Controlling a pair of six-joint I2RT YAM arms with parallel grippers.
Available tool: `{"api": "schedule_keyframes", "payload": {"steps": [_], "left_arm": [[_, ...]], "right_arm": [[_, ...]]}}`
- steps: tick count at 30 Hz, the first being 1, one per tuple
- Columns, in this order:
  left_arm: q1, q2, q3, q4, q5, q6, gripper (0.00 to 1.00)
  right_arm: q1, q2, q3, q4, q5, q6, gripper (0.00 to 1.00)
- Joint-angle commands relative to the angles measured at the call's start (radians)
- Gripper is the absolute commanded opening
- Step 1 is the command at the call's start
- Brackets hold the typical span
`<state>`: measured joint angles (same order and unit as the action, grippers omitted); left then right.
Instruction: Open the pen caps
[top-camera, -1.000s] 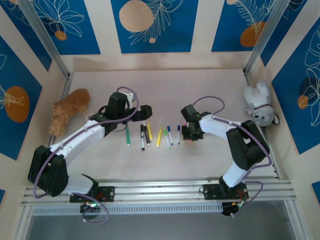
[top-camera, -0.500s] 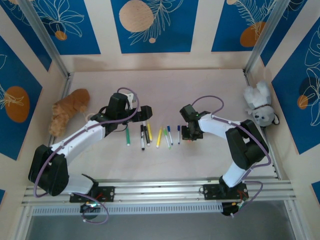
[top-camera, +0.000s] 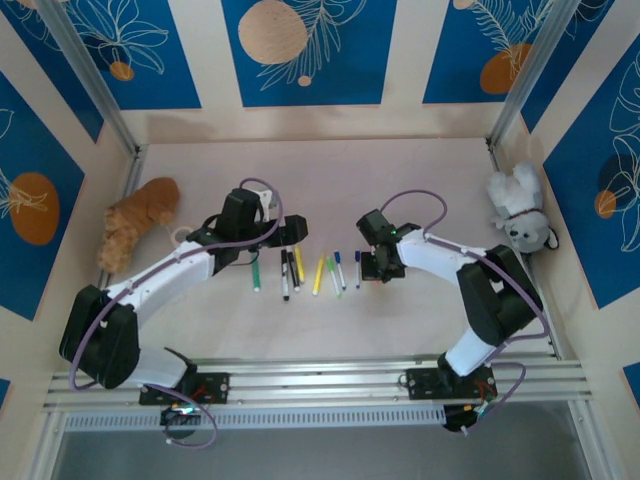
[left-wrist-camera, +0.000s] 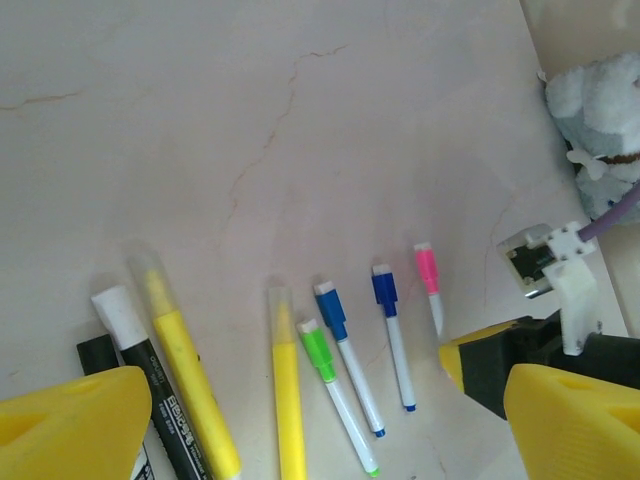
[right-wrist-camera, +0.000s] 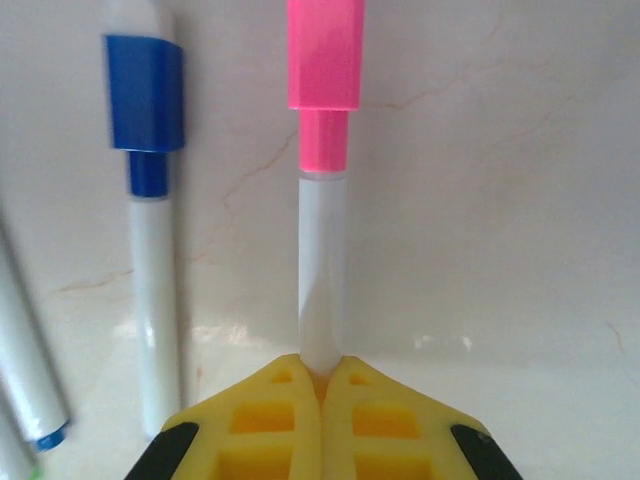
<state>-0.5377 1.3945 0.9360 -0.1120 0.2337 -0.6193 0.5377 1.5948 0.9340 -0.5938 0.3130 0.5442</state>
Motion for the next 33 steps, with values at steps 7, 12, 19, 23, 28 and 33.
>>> {"api": "schedule_keyframes", "payload": {"steps": [7,12,19,23,28,33], "left_arm": [[-0.030,0.005,0.011,-0.004,0.033,0.010,0.89],[-0.056,0.013,0.024,-0.010,0.042,-0.010,0.86],[-0.074,0.027,0.031,0.036,0.047,-0.055,0.83],[-0.076,0.044,0.041,0.062,0.054,-0.072,0.81],[-0.082,0.061,0.050,0.091,0.066,-0.093,0.75],[-0.082,0.055,0.047,0.102,0.058,-0.100,0.67]], "right_arm": [[0.008,-0.217,-0.021,0.048,-0.203,-0.039,0.00],[0.011,-0.321,-0.069,0.179,-0.404,-0.027,0.00],[0.045,-0.394,-0.135,0.331,-0.557,-0.027,0.00],[0.079,-0.380,-0.125,0.335,-0.575,-0.036,0.00],[0.115,-0.339,-0.102,0.321,-0.581,-0.041,0.00],[0.132,-0.301,-0.083,0.316,-0.576,-0.033,0.00]]}}
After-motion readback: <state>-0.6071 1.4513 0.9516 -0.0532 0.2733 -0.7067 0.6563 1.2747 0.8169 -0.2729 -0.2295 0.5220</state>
